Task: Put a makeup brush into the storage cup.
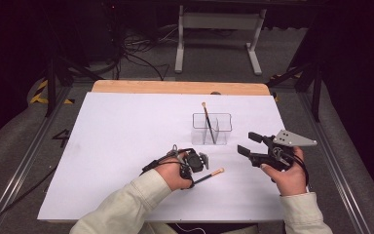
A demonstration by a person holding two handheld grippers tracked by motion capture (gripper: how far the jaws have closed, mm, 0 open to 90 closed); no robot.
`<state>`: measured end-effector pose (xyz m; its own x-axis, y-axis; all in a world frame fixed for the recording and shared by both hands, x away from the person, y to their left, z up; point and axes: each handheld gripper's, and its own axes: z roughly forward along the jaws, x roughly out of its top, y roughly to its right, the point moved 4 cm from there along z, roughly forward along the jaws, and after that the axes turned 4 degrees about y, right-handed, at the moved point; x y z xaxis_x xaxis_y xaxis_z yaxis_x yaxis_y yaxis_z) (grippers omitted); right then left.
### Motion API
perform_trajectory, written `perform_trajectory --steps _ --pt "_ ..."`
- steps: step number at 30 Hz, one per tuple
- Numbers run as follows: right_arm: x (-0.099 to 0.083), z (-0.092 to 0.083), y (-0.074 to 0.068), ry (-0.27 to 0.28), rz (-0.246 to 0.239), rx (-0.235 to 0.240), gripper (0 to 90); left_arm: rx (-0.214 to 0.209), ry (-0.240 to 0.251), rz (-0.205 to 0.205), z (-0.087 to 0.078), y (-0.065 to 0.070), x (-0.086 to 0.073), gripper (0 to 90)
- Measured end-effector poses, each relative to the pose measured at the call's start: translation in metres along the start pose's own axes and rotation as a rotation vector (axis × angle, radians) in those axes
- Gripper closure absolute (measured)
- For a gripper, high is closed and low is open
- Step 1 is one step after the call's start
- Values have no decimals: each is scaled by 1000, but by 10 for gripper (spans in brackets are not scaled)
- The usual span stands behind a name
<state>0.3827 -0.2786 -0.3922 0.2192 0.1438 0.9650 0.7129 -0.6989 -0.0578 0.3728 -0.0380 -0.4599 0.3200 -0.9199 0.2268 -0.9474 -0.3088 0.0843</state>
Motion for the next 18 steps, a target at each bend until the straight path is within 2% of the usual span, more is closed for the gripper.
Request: perform_trajectory --steps 3,7,14,18 --pt "0 0 0 -1 4 -1 307 33 -16 8 0 1 1 764" --pt "0 0 0 -2 1 -1 306 63 -10 15 1 3 -1 820" --pt "-1 0 0 2 4 2 305 83 -25 19 1 6 0 842" --pt "-1 0 1 4 3 1 306 70 -26 16 1 5 0 843"
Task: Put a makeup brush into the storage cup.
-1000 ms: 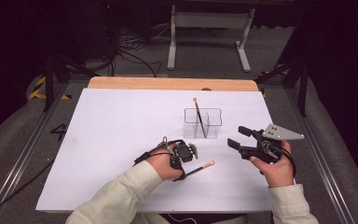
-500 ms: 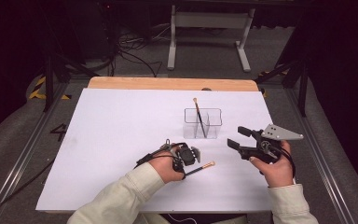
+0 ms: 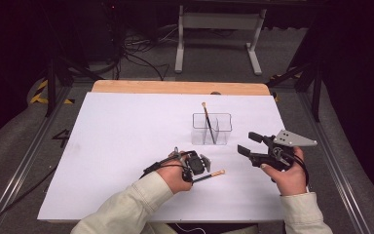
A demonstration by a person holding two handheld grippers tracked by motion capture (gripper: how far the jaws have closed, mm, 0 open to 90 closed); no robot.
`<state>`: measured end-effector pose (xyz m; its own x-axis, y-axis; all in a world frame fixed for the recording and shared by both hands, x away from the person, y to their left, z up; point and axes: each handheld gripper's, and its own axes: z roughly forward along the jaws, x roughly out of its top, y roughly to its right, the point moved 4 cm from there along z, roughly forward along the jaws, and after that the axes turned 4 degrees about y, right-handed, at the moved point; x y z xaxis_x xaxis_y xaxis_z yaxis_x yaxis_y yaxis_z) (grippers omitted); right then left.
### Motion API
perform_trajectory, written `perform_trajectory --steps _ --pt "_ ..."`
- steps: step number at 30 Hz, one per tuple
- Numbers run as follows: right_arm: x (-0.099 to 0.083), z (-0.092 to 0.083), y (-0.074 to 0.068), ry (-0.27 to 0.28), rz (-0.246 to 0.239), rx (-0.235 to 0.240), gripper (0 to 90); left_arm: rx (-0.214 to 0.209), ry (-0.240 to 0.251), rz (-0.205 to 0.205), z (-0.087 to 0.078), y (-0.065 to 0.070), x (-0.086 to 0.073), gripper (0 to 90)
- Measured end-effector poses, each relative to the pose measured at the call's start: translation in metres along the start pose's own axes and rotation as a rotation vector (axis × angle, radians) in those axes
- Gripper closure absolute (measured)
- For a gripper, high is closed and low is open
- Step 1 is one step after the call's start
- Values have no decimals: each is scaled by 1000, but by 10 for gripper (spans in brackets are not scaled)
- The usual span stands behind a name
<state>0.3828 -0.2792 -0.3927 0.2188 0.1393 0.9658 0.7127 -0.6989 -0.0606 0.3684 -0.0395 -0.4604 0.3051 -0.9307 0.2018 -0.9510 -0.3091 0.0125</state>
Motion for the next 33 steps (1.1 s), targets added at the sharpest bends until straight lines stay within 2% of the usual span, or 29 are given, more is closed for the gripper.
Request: perform_trajectory --steps 4,8,10,13,15,17,18,19,21,24,25,31,33 --pt "0 0 0 -1 0 -1 308 -10 4 3 0 -2 0 843" --pt "0 -1 1 2 2 -1 308 -45 23 -18 -1 -5 -2 844" --pt "0 -1 1 3 2 -2 308 -42 33 -15 -2 -6 -3 844" --pt "1 -1 1 3 2 -2 309 -60 73 -19 -6 -8 -4 843" --pt "1 -2 2 4 3 -5 309 -51 104 -15 -10 -11 -6 844" --pt "1 -3 2 6 6 -7 309 -60 149 -18 -16 -13 -7 844" --pt "1 -3 2 9 4 -8 309 -58 188 -20 -19 -14 -7 844" --pt "2 -3 3 8 5 -9 309 -58 188 -20 -19 -14 -7 844" --pt "2 -3 3 11 8 -9 309 -66 252 -13 -27 -17 -11 844" --pt "3 -4 4 15 9 -11 309 -67 273 -12 -30 -19 -15 844" --pt "3 -5 4 17 8 -11 309 -42 292 -18 -34 -21 -19 844" --pt "3 -5 5 18 14 -13 309 -28 357 -11 -44 -23 -25 845" --pt "4 -6 5 21 12 -15 309 -19 391 -18 -48 -25 -29 845"
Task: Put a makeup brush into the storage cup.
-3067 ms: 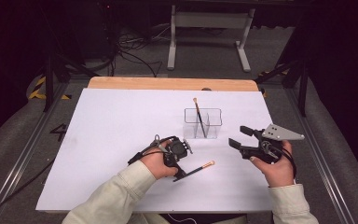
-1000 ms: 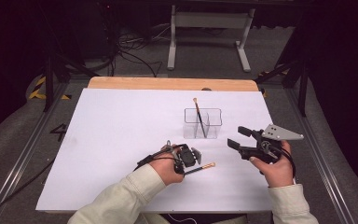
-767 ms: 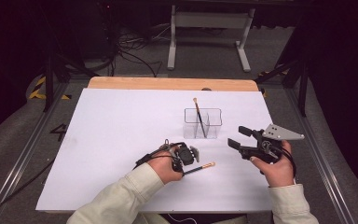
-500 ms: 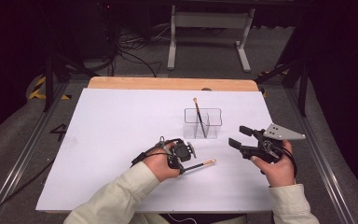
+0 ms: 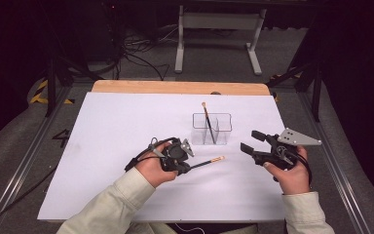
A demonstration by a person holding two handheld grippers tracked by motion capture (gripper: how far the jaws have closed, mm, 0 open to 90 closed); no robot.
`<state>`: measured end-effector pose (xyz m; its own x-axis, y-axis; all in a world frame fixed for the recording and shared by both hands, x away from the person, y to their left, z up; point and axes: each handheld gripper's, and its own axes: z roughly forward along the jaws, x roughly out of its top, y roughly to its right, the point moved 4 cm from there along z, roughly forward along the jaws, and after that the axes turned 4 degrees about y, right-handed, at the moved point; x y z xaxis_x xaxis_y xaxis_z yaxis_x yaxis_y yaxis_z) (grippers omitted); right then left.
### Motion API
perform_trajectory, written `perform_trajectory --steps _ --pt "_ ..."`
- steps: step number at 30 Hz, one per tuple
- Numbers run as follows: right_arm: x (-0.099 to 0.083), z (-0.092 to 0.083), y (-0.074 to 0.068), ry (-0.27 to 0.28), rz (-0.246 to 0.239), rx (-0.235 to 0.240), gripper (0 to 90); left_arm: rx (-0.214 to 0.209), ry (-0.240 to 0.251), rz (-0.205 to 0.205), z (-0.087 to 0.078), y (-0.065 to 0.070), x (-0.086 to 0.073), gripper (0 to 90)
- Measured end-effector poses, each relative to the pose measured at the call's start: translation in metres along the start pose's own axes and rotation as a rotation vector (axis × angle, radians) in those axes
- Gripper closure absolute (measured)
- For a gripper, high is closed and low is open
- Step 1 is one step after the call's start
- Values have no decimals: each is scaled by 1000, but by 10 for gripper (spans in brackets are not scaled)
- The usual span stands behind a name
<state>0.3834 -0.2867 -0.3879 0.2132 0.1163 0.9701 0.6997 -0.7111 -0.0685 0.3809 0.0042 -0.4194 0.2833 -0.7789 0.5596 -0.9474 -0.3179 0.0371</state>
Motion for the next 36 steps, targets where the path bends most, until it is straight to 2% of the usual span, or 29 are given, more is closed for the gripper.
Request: perform_trajectory --steps 2,3,7,16,21,22,24,27,28,29,32,36 --pt "0 0 0 1 0 1 309 3 17 -3 -3 -1 -1 845" --pt "1 -2 0 4 3 -2 311 3 49 -4 -7 -3 -3 846" --pt "2 -3 0 11 6 3 321 -10 121 -21 -15 -7 -8 846" --pt "6 -5 -2 44 5 21 320 -35 303 -9 -32 -14 -16 846" --pt "8 -6 -4 56 -1 31 320 -40 375 -7 -38 -16 -19 846" --pt "8 -6 -4 56 -1 31 320 -40 375 -7 -38 -16 -19 846" --pt "8 -6 -5 60 -5 38 320 -57 428 -5 -42 -17 -21 846" --pt "10 -6 -7 68 -6 49 320 -107 552 -1 -46 -20 -24 846" --pt "10 -6 -7 68 -6 49 320 -107 552 -1 -46 -20 -24 846" --pt "10 -6 -8 72 -7 55 321 -123 568 -6 -45 -21 -25 846" --pt "11 -5 -9 73 -11 58 322 -135 606 -7 -43 -23 -28 846" --pt "11 -4 -11 78 -16 68 322 -139 648 14 -41 -24 -29 846"
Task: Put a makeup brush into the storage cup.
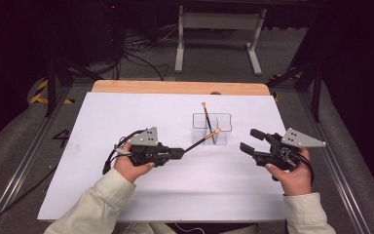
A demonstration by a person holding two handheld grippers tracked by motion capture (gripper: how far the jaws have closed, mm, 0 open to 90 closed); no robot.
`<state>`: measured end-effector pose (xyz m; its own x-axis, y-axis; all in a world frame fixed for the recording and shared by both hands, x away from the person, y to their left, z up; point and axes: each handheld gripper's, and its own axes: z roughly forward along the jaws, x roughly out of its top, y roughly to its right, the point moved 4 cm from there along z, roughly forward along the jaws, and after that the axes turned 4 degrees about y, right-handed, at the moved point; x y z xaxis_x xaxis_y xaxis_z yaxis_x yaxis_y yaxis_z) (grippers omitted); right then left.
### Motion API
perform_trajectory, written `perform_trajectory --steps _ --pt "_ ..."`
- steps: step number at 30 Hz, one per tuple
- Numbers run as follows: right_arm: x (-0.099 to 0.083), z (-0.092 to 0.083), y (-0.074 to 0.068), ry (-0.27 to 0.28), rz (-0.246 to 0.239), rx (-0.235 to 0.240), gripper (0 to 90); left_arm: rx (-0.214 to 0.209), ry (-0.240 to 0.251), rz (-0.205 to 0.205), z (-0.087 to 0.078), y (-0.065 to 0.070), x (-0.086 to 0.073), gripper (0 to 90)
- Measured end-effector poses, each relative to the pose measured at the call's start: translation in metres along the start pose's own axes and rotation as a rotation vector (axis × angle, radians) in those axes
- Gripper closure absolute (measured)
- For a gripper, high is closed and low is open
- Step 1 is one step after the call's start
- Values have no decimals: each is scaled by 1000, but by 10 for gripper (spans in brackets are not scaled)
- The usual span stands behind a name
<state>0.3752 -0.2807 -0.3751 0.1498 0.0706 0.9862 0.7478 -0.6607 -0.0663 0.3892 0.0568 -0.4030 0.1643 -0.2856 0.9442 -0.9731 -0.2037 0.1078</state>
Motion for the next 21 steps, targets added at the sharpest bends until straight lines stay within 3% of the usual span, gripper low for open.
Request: perform_trajectory --steps 8,21 --pt "-2 4 -4 -2 -6 29 331 -30 58 21 2 -1 -4 846" --pt "-1 17 -25 26 -26 163 395 -44 51 64 7 5 -5 845"
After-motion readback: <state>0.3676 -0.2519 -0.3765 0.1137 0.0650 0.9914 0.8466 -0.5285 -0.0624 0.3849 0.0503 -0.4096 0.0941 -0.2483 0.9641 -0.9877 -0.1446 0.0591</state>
